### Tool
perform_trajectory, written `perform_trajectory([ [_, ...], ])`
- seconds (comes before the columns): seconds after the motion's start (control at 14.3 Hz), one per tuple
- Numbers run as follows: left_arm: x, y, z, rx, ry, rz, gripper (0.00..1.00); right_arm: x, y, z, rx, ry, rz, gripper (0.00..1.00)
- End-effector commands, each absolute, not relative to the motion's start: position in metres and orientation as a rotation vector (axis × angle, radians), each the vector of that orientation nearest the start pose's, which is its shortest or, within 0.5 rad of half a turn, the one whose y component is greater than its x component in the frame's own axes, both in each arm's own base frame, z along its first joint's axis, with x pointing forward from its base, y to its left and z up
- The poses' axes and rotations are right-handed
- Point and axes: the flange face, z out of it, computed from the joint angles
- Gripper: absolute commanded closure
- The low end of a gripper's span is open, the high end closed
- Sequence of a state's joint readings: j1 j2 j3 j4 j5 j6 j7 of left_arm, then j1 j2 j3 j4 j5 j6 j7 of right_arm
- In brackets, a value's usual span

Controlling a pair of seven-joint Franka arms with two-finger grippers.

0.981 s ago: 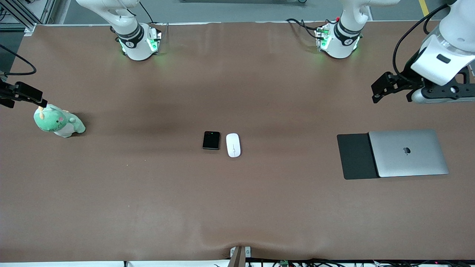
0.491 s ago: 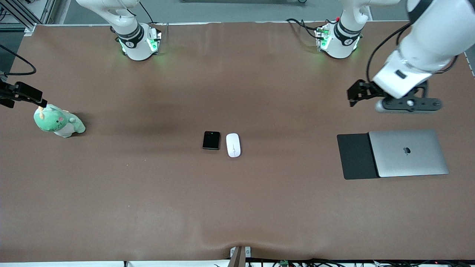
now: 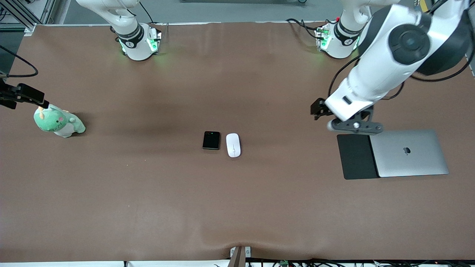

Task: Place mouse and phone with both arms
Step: 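Move the left gripper toward the white mouse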

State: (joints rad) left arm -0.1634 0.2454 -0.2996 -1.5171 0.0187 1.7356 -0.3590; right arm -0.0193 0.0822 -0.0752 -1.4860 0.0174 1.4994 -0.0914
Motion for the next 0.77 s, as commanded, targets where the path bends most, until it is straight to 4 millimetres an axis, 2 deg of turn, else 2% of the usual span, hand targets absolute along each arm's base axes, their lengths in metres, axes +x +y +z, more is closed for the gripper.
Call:
perform_trajectory([
  [0.0, 0.588, -0.294, 0.505, -3.169, 0.145, 0.008, 0.00, 0.575, -0.050, 0.611, -3.122, -0.009, 0.113, 0.00],
  [0.21, 0.603, -0.312, 0.471, -3.193, 0.168, -0.047, 0.00, 0.575, -0.052, 0.611, -3.121, -0.001, 0.115, 0.00],
  [0.35, 0.607, -0.320, 0.463, -3.186, 0.127, -0.079, 0.00, 0.575, -0.052, 0.611, -3.121, -0.001, 0.115, 0.00],
  [0.49, 0.608, -0.342, 0.449, -3.167, 0.128, -0.100, 0.00, 0.575, -0.054, 0.611, -3.121, 0.003, 0.112, 0.00],
  [0.7, 0.611, -0.386, 0.407, -3.163, 0.089, -0.190, 0.00, 0.575, -0.055, 0.611, -3.119, 0.006, 0.110, 0.00],
])
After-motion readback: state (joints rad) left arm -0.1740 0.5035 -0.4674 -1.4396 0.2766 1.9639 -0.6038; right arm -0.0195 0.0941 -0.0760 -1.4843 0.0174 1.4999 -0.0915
